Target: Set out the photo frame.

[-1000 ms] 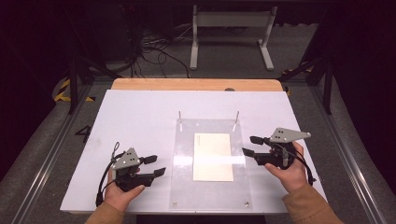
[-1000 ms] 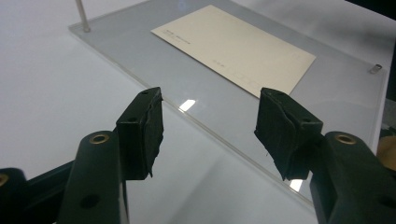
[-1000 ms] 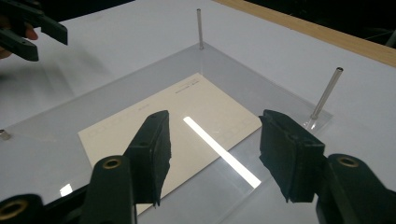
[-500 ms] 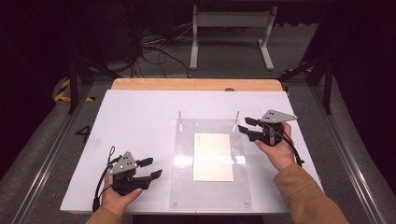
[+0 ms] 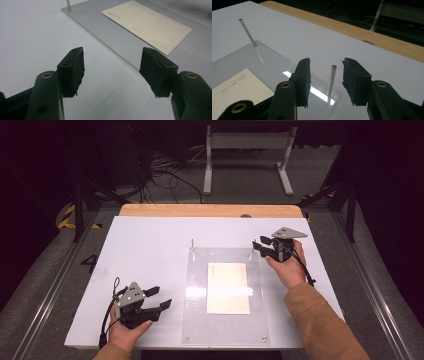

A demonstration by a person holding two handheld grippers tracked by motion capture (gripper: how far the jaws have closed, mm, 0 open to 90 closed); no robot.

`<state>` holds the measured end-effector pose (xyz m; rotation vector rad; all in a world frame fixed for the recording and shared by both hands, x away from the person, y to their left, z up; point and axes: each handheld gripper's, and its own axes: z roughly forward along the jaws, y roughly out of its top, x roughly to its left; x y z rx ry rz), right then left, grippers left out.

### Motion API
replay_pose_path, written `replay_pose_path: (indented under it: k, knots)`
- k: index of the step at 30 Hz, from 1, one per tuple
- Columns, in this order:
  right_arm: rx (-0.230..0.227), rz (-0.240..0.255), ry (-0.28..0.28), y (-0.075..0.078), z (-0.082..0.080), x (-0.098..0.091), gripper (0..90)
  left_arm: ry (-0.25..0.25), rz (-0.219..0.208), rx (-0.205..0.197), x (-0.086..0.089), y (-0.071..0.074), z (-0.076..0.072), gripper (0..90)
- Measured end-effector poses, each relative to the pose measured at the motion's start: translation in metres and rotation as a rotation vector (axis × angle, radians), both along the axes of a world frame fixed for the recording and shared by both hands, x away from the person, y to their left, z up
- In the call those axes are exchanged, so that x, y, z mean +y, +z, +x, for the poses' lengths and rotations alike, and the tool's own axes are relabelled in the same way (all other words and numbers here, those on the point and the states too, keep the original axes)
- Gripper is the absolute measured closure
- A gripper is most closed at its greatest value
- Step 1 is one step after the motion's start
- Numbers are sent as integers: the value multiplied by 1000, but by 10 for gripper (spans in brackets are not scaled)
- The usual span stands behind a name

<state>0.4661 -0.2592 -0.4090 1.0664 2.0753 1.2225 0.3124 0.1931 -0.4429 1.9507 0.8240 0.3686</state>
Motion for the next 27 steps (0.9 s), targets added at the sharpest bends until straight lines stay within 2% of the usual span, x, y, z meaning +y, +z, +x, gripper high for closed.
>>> replay_pose_path:
  k: [3, 6, 9, 11, 12, 13, 14, 15, 16, 20, 27]
  knots:
    - [17, -4, -11, -4, 7, 2, 570, 24, 4, -2, 0, -1, 1, 323]
    - [31, -7, 2, -10, 12, 5, 629, 41, -3, -6, 1, -1, 2, 286]
    - [51, -29, 11, -15, 16, 8, 674, 45, -10, -9, 2, -1, 3, 260]
    - [49, -60, 2, -18, 19, 8, 705, 41, -20, -5, 2, -1, 3, 256]
    - [49, -60, 2, -18, 19, 8, 705, 41, -20, -5, 2, -1, 3, 256]
    - [48, -62, 2, -19, 20, 8, 732, 39, -17, -8, 2, -1, 4, 256]
    - [42, -61, 3, -20, 21, 8, 798, 38, -18, -9, 2, -1, 3, 255]
    - [42, -61, 3, -20, 21, 8, 798, 38, -18, -9, 2, -1, 3, 255]
    - [31, -71, 0, -20, 22, 8, 841, 36, -20, -11, 2, -1, 3, 255]
    - [44, -28, 2, -22, 24, 5, 854, 23, -19, -4, 1, -2, 3, 256]
    - [41, 14, 5, -27, 26, 1, 859, 9, -15, -4, -2, -2, 1, 260]
